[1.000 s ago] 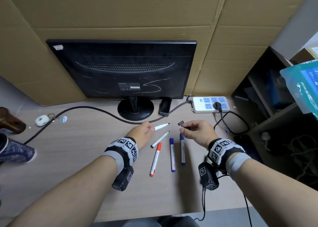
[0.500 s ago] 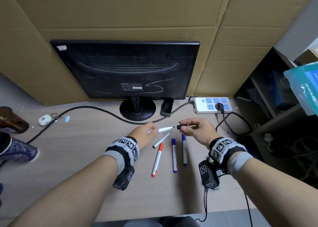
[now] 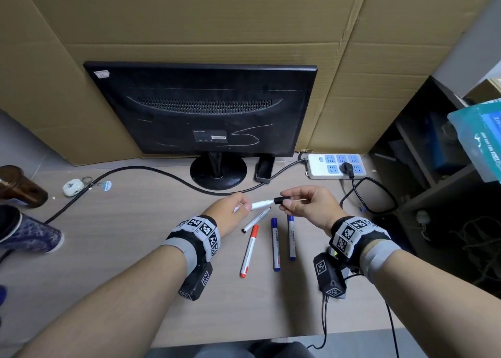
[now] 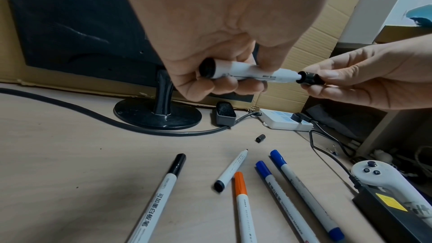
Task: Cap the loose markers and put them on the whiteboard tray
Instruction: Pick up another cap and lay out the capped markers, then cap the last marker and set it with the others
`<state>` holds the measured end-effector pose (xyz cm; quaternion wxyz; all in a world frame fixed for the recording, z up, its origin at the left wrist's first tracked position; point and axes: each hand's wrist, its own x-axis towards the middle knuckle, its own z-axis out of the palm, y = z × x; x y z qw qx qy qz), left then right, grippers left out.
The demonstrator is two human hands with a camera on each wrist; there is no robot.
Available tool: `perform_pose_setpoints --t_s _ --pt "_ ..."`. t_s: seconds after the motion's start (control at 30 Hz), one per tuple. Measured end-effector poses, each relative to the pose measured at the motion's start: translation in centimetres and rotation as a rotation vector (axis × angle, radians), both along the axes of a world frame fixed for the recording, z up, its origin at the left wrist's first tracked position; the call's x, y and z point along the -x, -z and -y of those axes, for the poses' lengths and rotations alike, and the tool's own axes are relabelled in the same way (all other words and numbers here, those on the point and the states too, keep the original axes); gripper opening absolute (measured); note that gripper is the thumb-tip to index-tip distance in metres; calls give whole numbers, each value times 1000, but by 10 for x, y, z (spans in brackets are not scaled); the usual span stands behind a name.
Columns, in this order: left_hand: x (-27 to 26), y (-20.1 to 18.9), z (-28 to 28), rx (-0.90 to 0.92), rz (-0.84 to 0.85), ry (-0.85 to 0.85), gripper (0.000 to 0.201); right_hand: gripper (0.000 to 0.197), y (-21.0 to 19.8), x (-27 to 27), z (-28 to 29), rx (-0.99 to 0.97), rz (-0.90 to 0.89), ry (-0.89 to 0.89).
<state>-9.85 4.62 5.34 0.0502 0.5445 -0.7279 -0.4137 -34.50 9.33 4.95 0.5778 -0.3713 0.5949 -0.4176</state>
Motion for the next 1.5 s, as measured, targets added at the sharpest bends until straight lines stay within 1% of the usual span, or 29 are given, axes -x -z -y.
perform_pose_setpoints --t_s 0.2,0.43,0.6,0.63,0.73,0.8,0.9,0.97,1.03,1.17,1.23,1.37,1.5 --pt "4 -1 -1 -12 -17 61 24 18 -4 -8 -2 -33 43 -28" --pt "4 -5 5 34 -39 124 23 14 -4 -12 -3 -40 22 -9" --pt "5 -6 6 53 -28 116 36 14 -5 -15 -4 -46 -18 -11" --pt "6 -6 6 53 -29 112 36 13 -4 -16 -3 -47 -22 -9" --pt "6 -4 7 40 -17 118 26 11 -1 -17 -5 -45 -28 -14" --pt "4 -1 6 25 -5 129 26 10 1 -15 -6 -49 -50 -38" --pt "2 7 4 -3 5 126 24 11 3 -14 -3 -47 -145 -92" --pt "0 14 2 2 12 102 19 14 7 -15 1 -50 -214 -102" --pt "-2 23 0 -3 58 68 13 18 16 -19 4 -53 -234 -63" --pt "-8 39 -5 -62 249 10 23 15 38 -18 -1 -120 -349 24" --pt "-12 50 -8 -79 313 -24 27 21 49 -16 -7 -178 -379 6" --pt "-12 74 -12 -114 462 -38 19 24 66 -13 -17 -245 -413 -42" --pt "-7 92 -11 -114 533 -33 19 24 72 -13 -21 -270 -427 -51"
